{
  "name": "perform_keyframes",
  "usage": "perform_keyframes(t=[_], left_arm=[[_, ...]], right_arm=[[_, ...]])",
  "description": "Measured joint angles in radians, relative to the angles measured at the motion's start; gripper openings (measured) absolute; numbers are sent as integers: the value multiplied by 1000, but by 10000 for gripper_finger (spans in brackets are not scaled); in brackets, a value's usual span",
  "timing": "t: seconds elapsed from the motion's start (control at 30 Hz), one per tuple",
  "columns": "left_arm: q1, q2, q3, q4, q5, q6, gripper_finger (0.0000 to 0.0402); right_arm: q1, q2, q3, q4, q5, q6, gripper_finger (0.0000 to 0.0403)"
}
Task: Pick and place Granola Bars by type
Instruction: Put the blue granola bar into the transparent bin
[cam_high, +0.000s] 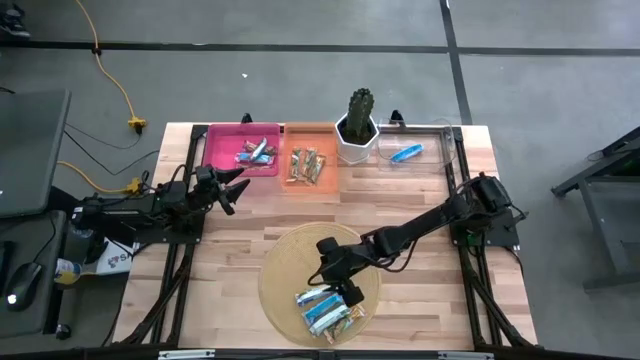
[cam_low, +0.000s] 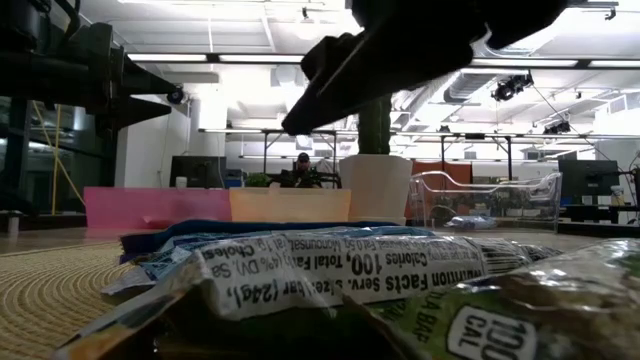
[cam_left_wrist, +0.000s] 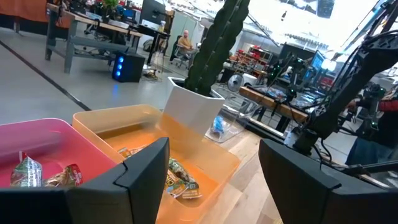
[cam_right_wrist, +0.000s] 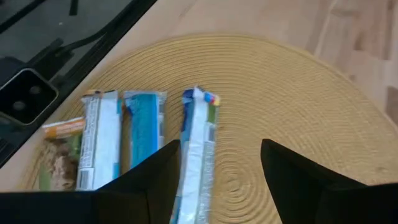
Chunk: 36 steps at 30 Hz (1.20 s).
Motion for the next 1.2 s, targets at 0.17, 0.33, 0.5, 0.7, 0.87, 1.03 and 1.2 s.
perform_keyframes(t=[0.17, 0.33, 0.5, 0.7, 0.87, 1.03, 1.2], left_arm=[[0, 0, 0, 0, 0, 0, 245], [0, 0, 0, 0, 0, 0, 245], [0, 0, 0, -1, 0, 0, 245], [0, 0, 0, -1, 0, 0, 245], [0, 0, 0, -1, 0, 0, 245], [0, 0, 0, 0, 2, 0, 245], [0, 0, 0, -1, 4, 0, 245]], right_arm=[[21, 30, 0, 6, -38, 11, 206], [33, 56, 0, 8, -40, 12, 206], [33, 68, 0, 7, -28, 17, 206], [33, 68, 0, 9, -24, -1, 206], [33, 94, 0, 20, -20, -4, 207], [33, 132, 0, 46, -4, 14, 207], [28, 146, 0, 70, 11, 34, 207]])
